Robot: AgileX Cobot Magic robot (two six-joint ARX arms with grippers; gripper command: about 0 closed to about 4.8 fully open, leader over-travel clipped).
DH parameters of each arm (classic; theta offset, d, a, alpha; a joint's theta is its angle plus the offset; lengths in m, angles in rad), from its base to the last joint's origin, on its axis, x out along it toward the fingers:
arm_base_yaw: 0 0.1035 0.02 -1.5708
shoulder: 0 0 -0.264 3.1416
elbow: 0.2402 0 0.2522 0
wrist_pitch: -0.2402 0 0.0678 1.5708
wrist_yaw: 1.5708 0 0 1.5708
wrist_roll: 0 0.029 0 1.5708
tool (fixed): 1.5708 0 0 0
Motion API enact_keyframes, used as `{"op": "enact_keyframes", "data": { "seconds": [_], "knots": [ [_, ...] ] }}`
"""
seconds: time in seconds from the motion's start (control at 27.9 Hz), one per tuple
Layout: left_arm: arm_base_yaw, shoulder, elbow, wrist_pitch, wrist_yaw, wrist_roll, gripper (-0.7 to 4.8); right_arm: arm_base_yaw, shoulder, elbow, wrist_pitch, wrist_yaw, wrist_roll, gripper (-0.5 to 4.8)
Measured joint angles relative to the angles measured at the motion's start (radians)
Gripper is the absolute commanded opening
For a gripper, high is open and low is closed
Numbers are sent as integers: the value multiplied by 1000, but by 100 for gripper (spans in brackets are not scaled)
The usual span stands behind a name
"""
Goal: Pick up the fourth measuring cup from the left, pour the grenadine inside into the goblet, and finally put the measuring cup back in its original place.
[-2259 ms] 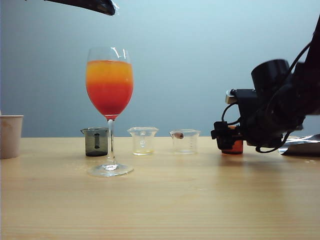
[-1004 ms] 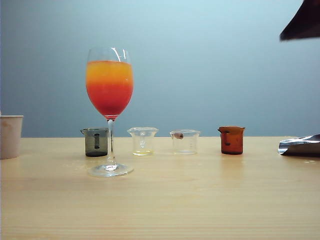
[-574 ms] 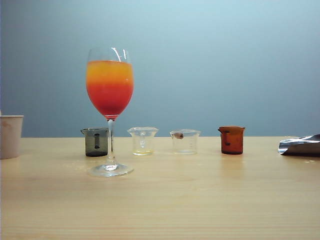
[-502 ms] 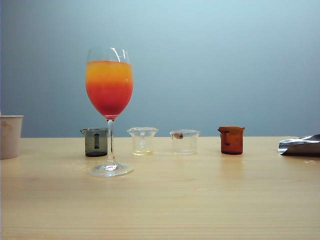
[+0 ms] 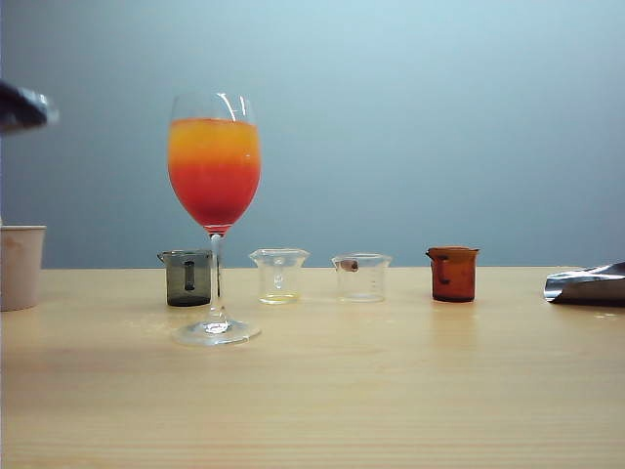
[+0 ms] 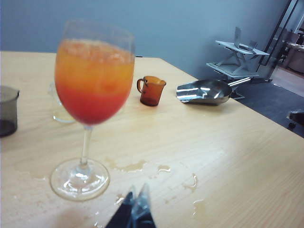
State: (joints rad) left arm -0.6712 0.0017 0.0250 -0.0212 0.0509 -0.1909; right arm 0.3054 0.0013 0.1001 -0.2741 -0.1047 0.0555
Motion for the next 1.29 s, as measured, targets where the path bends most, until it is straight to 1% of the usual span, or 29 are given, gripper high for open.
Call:
{"op": "enact_keyframes", "data": {
  "seconds": [0.04, 0.07, 0.14, 0.32, 0.43, 0.5, 0.57, 0.82, 0.86, 0.93, 1.0, 1.08, 1.22, 1.29],
  "knots": [
    [0, 0, -20, 17, 0, -2, -5, 0, 0, -11, 5, -1, 0, -6],
    [0, 2, -21, -3, -2, -3, -5, 0, 0, -21, 12, 0, 0, -6],
    [0, 1, -21, 0, -8, -3, -6, 0, 0, -45, 25, 0, 0, -6],
    [0, 0, -21, 2, -8, -3, -5, -1, -2, -90, 93, 56, 0, -6],
    [0, 0, -21, -21, -9, -3, -5, -1, -1, -93, 98, 74, 5, -6],
    [0, 0, -21, -36, -9, -3, -5, -1, -1, -93, 100, 77, 13, 9],
    [0, 0, -21, -41, -9, -3, -5, 0, -1, -93, 101, 77, 18, 54],
    [11, 0, -21, -43, -5, -3, -5, 0, -1, -93, 101, 77, 23, 54],
    [71, 0, -21, -43, 28, -2, -5, 0, -1, -93, 101, 77, 22, 54],
    [161, 0, -21, -42, 82, -2, -5, 0, -1, -93, 101, 77, 22, 54],
    [317, 0, -21, -43, 170, -2, -5, 0, -1, -93, 101, 77, 23, 54],
    [471, 0, -21, -43, 229, -2, -5, 0, -1, -93, 101, 77, 23, 54],
    [698, 0, -21, -43, 250, -3, -5, -4, -1, -93, 101, 77, 22, 54],
    [797, 0, -21, -43, 216, -4, -5, -24, -1, -93, 101, 76, 22, 54]
  ]
}}
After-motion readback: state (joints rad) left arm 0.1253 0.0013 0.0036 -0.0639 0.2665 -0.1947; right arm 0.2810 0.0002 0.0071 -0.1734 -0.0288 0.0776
